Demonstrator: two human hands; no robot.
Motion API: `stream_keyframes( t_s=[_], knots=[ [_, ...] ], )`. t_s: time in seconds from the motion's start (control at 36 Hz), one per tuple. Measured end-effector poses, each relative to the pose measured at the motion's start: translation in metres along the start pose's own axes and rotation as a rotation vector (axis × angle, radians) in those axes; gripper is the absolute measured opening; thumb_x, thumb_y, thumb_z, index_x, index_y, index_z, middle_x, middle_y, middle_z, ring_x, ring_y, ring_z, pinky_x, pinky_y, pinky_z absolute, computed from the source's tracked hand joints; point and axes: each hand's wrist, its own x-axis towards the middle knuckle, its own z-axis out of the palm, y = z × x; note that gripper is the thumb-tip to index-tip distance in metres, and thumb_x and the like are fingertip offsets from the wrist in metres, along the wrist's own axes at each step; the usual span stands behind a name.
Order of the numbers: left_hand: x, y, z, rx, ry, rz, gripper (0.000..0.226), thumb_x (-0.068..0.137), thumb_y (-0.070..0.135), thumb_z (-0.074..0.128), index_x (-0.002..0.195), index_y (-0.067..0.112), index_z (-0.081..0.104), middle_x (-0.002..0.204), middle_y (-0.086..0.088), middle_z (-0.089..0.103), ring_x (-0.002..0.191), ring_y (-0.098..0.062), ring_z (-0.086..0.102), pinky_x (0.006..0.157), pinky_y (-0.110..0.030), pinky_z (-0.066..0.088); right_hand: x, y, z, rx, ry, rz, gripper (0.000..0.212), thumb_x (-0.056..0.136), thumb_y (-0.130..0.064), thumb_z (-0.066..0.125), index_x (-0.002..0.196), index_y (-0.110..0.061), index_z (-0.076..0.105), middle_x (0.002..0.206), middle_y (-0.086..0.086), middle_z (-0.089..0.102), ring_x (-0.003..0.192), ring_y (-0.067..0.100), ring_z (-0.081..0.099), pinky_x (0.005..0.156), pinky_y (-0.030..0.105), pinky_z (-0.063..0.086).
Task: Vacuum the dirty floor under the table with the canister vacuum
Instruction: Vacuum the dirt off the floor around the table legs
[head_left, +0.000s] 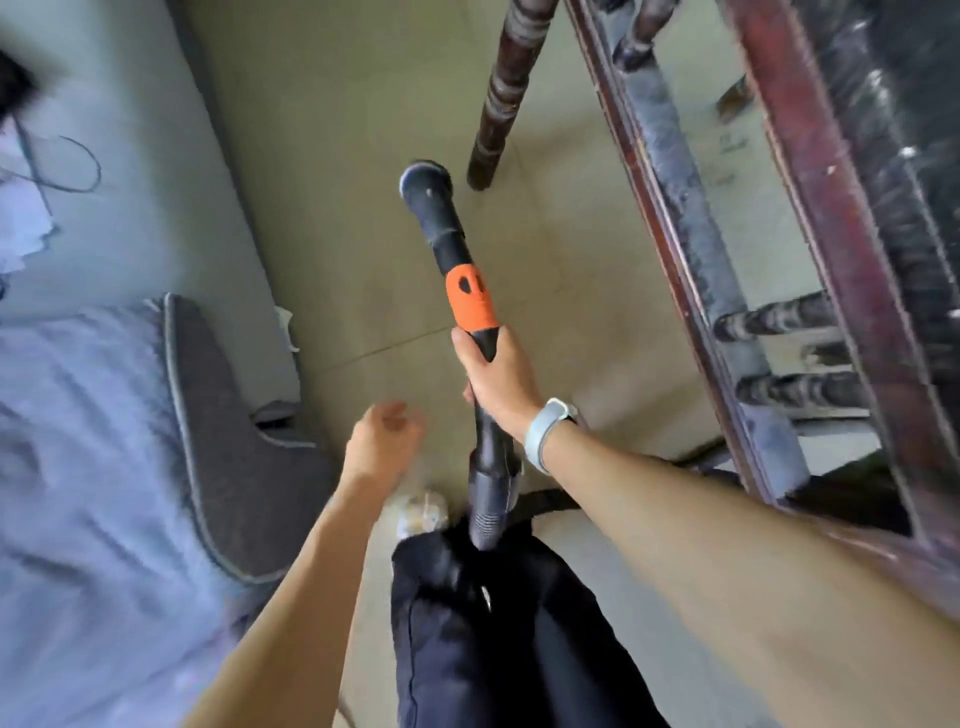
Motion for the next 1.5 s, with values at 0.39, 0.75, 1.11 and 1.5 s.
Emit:
stream_keyframes(
  t_s=[0.39,0.75,1.11,1.5],
  knots=[
    [-0.213,0.015,0.004,-0.208,-0.287,0.084,0.048,0.078,0.046,0.065,0.100,0.005,0.055,0.086,-0.005,0.058,0.080,-0.016,0.057,0.077,-0.038,0.050,-0.271,0.065,-0.084,-0.352,-0.130,-0.058,0.040,0.091,-0.046,0.056,0.105,-0.009,0.050,0.079,0.006,0.063,0.069,0.026,0.061,0.065,0.039,0.047],
    [-0.351,0.003,0.086,-0.093,-0.382,0.236,0.043,0.092,0.030,0.061,0.118,0.002,0.041,0.098,-0.005,0.059,0.095,-0.021,0.060,0.091,-0.043,0.050,-0.398,0.148,-0.192,-0.237,0.013,0.063,0.035,0.084,-0.046,0.067,0.092,-0.018,0.047,0.074,-0.004,0.059,0.072,0.020,0.059,0.059,0.026,0.040],
    [-0.470,0.022,0.257,0.146,-0.514,0.552,0.023,0.095,0.012,0.056,0.106,0.008,0.036,0.081,0.002,0.052,0.063,0.003,0.051,0.060,-0.014,0.044,-0.463,0.269,-0.326,-0.064,0.241,0.047,0.040,0.086,-0.043,0.066,0.106,-0.014,0.046,0.080,0.002,0.064,0.076,0.029,0.062,0.059,0.035,0.042],
    [-0.496,0.120,0.437,0.122,-0.631,0.435,0.046,0.089,0.034,0.064,0.122,0.007,0.045,0.112,-0.009,0.065,0.103,-0.025,0.064,0.093,-0.050,0.052,-0.440,0.312,-0.491,-0.220,0.632,0.015,0.046,0.087,-0.047,0.063,0.112,-0.010,0.054,0.084,0.007,0.068,0.076,0.036,0.063,0.057,0.031,0.036]
  ],
)
